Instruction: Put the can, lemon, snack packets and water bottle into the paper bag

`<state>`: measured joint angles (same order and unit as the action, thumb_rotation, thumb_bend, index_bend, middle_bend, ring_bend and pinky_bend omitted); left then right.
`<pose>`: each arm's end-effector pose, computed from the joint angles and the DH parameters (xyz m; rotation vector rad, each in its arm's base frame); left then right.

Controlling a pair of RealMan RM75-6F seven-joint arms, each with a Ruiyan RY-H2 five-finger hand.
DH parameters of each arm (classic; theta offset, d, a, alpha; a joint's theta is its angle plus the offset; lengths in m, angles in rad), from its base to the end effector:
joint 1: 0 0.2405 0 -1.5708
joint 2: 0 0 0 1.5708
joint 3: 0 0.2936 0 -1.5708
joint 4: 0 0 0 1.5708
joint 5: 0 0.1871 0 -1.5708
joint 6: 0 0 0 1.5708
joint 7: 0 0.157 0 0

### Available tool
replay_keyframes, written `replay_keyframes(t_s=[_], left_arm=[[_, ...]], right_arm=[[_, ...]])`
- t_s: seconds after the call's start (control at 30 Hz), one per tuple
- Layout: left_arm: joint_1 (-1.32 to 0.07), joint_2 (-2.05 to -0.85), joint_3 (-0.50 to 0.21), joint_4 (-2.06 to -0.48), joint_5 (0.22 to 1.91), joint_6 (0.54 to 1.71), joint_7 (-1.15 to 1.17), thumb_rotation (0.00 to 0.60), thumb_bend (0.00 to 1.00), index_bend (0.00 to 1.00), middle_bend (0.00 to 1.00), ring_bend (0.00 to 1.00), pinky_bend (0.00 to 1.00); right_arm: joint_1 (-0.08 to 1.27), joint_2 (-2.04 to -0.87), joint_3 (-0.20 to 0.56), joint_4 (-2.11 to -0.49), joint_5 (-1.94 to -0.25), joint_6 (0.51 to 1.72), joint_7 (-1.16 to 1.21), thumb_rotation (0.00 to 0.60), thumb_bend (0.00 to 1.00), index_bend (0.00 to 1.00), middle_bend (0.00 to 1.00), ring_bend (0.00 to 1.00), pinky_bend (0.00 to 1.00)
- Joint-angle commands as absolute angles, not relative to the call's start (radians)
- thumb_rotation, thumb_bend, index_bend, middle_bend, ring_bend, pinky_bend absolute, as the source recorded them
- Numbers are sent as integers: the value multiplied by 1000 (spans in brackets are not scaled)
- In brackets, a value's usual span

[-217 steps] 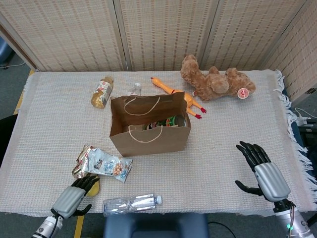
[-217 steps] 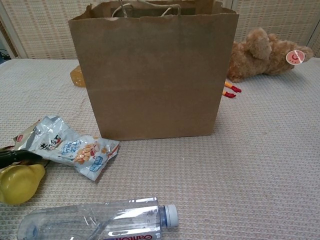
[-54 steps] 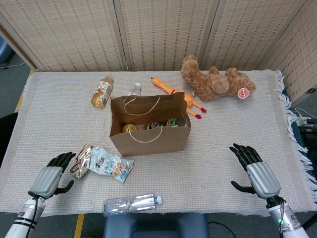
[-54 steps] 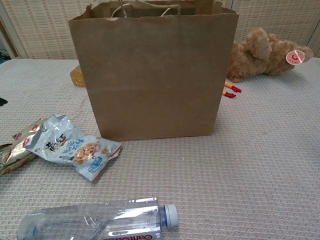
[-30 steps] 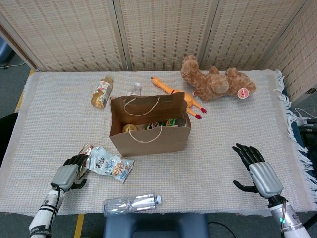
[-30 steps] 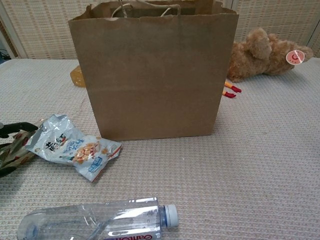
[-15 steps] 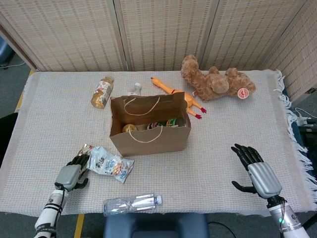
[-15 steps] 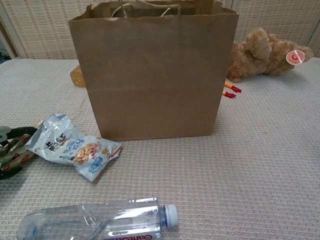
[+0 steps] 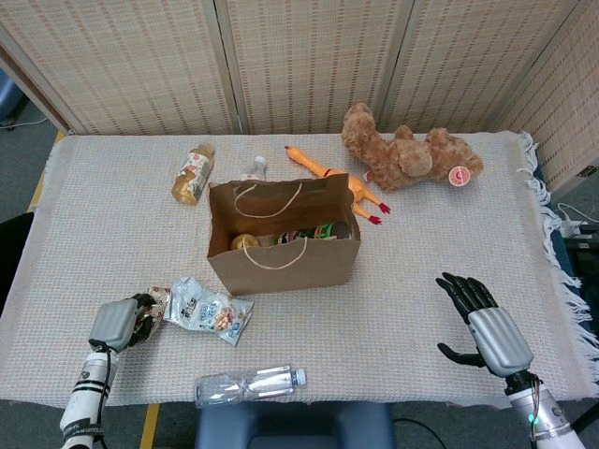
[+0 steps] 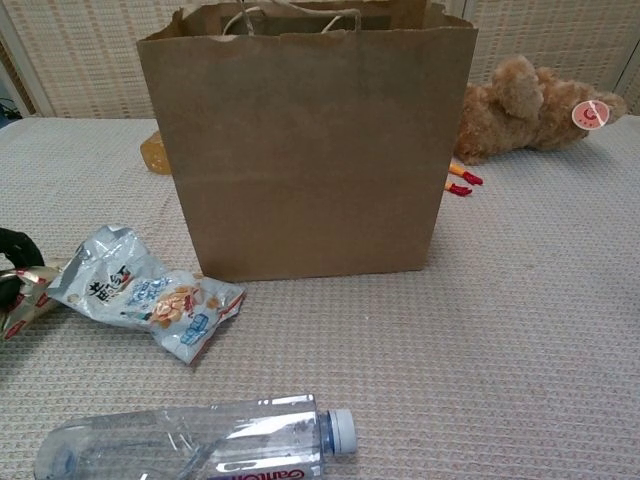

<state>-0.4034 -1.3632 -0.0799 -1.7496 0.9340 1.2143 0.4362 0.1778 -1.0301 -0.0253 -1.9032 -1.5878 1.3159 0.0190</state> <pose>-0.2949 0.2761 0.0718 -1.4711 -1.2006 -0.6551 -0.2674 -0.1969 0.1661 1.6067 -1.1547 1.0219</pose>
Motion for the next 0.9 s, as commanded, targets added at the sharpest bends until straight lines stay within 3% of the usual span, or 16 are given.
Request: replay_keyframes(t_s=[0.03, 0.2, 0.6, 0.77, 0.9], left_arm=[[-397, -1341, -102, -1762, 939, 1236, 415, 600, 629, 639, 678, 600, 709], [-384, -1302, -173, -1788, 944, 1280, 328, 600, 628, 639, 678, 599, 709], [-383, -1202, -426, -1928, 880, 1381, 134, 600, 629, 639, 677, 599, 707], [-418, -1154, -520, -2028, 870, 1379, 101, 600, 627, 639, 677, 599, 708], [-475, -1137, -554, -2106, 871, 1356, 140, 600, 629, 639, 676, 600, 707]], right_arm=[[177, -1030, -25, -1904, -1588, 1317, 17, 600, 121, 24, 0, 0, 0], [176, -1032, -26, -1904, -1589, 1319, 15, 600, 120, 24, 0, 0, 0], [179, -1037, -23, -1899, -1580, 1313, 8, 600, 121, 23, 0, 0, 0], [181, -1041, -21, -1896, -1576, 1310, 0, 600, 120, 23, 0, 0, 0], [185, -1044, -19, -1896, -1569, 1302, -3, 600, 120, 23, 0, 0, 0]])
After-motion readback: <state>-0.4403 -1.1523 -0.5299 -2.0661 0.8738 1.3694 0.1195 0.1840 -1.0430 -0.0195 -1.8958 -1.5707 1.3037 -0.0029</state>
